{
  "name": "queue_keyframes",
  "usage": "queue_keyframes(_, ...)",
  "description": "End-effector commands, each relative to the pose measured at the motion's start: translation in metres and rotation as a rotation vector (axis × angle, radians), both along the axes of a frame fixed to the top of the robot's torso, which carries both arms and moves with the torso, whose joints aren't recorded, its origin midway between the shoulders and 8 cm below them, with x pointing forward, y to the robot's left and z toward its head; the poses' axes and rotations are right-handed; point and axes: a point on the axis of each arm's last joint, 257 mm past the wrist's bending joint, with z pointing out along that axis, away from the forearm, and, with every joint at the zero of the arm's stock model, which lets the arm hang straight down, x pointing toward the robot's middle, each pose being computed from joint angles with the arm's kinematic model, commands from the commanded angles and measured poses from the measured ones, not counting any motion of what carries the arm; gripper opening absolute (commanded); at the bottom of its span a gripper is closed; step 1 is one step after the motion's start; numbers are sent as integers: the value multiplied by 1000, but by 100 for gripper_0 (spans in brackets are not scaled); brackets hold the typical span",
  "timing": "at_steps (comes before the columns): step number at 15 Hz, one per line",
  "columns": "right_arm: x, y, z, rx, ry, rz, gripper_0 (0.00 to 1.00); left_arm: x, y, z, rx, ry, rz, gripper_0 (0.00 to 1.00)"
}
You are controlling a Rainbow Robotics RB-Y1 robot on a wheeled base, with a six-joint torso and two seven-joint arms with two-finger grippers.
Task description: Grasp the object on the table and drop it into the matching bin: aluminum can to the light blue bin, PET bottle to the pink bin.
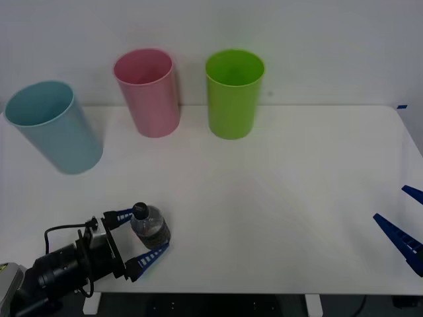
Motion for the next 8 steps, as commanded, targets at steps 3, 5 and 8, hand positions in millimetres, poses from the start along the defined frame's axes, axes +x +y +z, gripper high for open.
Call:
queue_keyframes(3,0,0,0,0,0,0,100,1,0,1,-7,1,3,0)
queue_keyframes(5,0,0,0,0,0,0,100,0,1,1,-8,3,3,0)
queue_keyframes(8,0,0,0,0,0,0,100,0,5,3,-23,4,15,0)
